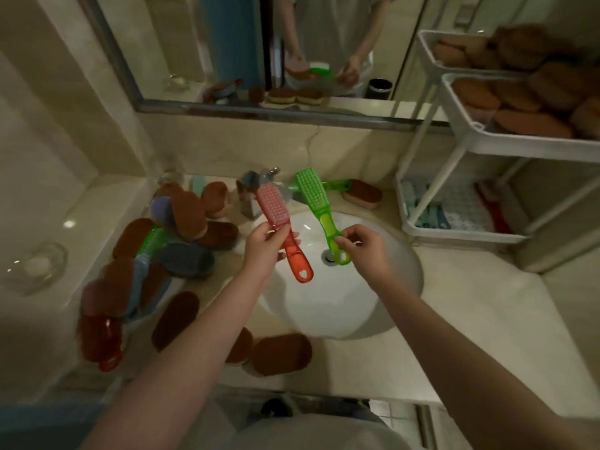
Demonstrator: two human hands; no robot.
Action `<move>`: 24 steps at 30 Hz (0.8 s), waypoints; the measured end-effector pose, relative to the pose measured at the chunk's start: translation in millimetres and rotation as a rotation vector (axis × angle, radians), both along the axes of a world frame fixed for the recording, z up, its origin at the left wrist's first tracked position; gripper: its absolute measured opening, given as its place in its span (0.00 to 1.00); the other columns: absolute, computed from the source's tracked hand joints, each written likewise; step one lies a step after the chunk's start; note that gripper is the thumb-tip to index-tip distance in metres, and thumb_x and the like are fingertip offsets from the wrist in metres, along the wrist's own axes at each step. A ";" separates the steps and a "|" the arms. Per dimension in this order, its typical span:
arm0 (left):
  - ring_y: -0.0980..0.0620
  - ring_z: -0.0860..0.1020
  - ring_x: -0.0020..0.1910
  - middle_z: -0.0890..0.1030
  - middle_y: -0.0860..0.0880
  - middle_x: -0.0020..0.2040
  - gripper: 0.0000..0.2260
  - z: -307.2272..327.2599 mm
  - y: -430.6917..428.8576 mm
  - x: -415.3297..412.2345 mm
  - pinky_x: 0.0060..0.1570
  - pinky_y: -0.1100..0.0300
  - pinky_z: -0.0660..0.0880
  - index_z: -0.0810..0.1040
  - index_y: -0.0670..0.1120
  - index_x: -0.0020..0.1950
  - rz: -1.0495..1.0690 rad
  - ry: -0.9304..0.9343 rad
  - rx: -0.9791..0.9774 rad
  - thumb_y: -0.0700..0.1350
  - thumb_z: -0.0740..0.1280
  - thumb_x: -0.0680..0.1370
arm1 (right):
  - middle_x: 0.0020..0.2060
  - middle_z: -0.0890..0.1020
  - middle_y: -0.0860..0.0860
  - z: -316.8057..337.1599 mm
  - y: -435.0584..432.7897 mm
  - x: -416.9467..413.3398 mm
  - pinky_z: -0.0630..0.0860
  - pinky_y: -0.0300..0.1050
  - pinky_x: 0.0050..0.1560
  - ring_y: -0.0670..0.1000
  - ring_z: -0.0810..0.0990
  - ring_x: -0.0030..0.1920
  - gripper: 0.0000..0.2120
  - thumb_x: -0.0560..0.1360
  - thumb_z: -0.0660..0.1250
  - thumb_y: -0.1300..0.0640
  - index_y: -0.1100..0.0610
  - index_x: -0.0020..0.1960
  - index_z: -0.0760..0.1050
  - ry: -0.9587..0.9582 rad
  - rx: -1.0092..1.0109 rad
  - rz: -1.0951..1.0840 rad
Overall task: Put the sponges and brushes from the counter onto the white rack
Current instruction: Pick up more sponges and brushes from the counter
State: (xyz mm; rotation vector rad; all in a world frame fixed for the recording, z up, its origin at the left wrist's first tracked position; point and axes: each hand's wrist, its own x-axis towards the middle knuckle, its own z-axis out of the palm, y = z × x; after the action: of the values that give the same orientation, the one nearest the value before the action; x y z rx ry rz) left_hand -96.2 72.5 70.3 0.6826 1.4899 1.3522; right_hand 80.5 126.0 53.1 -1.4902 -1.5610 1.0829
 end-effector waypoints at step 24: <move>0.60 0.80 0.32 0.83 0.55 0.33 0.07 7.3 89.5 250.2 0.35 0.62 0.72 0.78 0.49 0.43 -0.488 0.122 -0.058 0.37 0.66 0.76 | 0.42 0.81 0.54 -29.6 59.2 265.0 0.69 0.42 0.45 0.53 0.77 0.44 0.03 0.74 0.67 0.62 0.60 0.47 0.79 -0.052 -0.109 -0.533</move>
State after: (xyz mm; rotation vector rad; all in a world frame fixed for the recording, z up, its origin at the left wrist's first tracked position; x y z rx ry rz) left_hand 154.0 162.0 77.5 1.0278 1.3357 0.9040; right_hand 345.5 185.2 23.5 -1.8779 -1.0508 0.8262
